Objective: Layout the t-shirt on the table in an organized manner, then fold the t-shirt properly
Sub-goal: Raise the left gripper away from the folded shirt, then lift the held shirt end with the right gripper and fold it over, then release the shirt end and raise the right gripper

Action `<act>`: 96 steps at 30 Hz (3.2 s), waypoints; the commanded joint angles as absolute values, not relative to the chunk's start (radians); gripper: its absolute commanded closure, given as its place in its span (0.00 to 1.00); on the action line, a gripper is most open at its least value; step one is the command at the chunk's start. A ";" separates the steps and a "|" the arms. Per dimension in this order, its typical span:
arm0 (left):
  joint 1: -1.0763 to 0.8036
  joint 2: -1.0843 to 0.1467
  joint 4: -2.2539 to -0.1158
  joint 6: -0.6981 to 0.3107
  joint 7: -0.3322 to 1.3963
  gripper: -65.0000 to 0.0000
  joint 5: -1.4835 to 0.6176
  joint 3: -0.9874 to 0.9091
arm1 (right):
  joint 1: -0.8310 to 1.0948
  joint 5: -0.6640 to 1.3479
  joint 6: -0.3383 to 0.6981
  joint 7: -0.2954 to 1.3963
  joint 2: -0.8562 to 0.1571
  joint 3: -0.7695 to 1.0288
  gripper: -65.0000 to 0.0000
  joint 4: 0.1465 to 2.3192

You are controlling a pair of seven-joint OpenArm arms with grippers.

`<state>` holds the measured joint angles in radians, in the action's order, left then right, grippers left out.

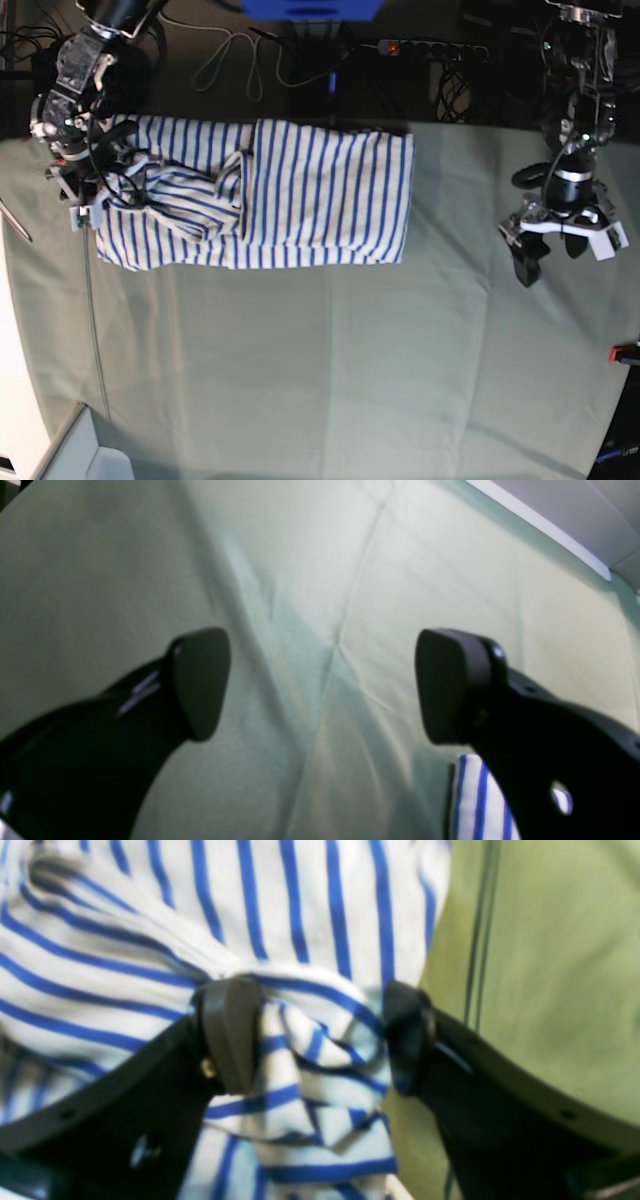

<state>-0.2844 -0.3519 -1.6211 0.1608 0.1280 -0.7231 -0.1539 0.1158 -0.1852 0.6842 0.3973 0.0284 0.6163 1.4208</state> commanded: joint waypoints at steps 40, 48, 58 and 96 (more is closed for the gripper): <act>-0.300 -0.366 -1.641 0.153 0.105 0.14 -0.714 -0.228 | 0.120 -0.173 0.698 0.602 0.124 0.627 1.00 1.684; -0.314 -0.366 -1.644 0.153 0.107 0.14 -0.714 -0.300 | 0.228 -0.174 0.698 0.638 0.157 0.441 1.00 1.951; -0.354 -0.367 -1.646 0.153 0.107 0.14 -0.714 -0.363 | 0.255 -0.176 0.698 0.684 0.157 0.035 1.00 1.969; -0.466 -0.358 -1.638 0.153 0.105 0.13 -0.714 -0.473 | 0.073 -0.171 0.698 0.674 0.157 -0.372 0.33 1.814</act>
